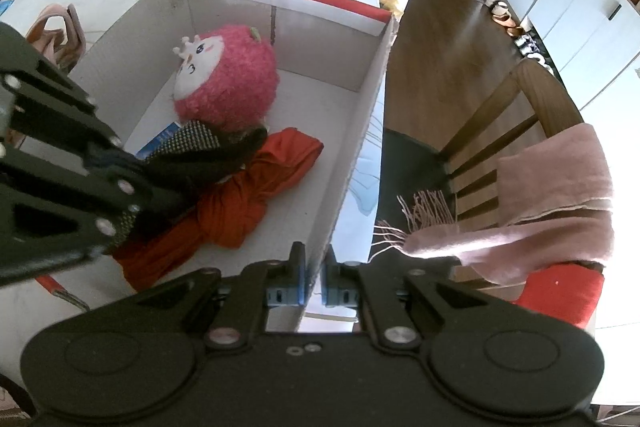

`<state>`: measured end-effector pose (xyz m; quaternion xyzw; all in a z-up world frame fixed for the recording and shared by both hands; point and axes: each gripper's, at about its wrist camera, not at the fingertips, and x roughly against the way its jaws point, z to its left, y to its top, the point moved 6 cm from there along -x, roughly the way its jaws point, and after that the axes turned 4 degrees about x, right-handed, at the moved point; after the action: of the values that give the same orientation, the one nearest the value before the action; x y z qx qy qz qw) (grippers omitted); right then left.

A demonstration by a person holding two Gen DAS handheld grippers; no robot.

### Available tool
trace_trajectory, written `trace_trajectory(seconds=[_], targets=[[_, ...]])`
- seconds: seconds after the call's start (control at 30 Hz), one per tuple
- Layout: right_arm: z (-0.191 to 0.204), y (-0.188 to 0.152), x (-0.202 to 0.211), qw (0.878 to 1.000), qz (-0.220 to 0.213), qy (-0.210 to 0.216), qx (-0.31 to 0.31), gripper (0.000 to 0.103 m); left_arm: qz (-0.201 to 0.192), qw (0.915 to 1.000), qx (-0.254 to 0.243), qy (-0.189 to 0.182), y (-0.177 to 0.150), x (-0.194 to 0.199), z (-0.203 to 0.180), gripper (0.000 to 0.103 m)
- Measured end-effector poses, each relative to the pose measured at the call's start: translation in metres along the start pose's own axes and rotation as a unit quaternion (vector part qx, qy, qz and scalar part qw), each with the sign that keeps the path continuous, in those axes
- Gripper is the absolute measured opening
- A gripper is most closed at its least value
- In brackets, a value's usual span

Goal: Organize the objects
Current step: 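Carry the bag into the box and open the left gripper, then move the left tool back to the pink towel on the mat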

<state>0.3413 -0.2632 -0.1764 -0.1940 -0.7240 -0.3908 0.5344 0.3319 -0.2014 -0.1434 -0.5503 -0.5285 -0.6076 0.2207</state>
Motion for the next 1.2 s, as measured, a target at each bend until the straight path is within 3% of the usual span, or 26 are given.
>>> trace_trajectory(seconds=[0.23, 0.57, 0.67, 0.77, 0.8, 1.2], targets=[[0.0, -0.001, 0.0, 1.0, 0.0, 0.004, 0.002, 0.006, 0.038, 0.9992, 0.008, -0.007, -0.012, -0.024, 0.003, 0.002], [-0.001, -0.001, 0.0, 1.0, 0.0, 0.007, 0.005, 0.006, 0.049, 0.9987, 0.011, -0.004, -0.025, -0.031, 0.006, 0.008], [-0.001, -0.001, 0.0, 1.0, 0.0, 0.007, 0.004, 0.006, 0.044, 0.9989, 0.014, -0.008, -0.028, -0.025, 0.006, 0.019], [0.0, -0.001, 0.0, 1.0, 0.0, 0.007, 0.004, 0.006, 0.031, 0.9994, 0.016, -0.007, -0.032, -0.016, 0.006, 0.048], [0.0, -0.001, 0.0, 1.0, 0.0, 0.007, 0.004, 0.006, 0.023, 0.9996, 0.016, -0.007, -0.033, -0.012, 0.006, 0.064], [0.001, -0.001, -0.002, 1.0, 0.007, 0.002, 0.004, 0.006, -0.061, 0.9975, 0.033, -0.018, -0.047, 0.063, 0.01, 0.067]])
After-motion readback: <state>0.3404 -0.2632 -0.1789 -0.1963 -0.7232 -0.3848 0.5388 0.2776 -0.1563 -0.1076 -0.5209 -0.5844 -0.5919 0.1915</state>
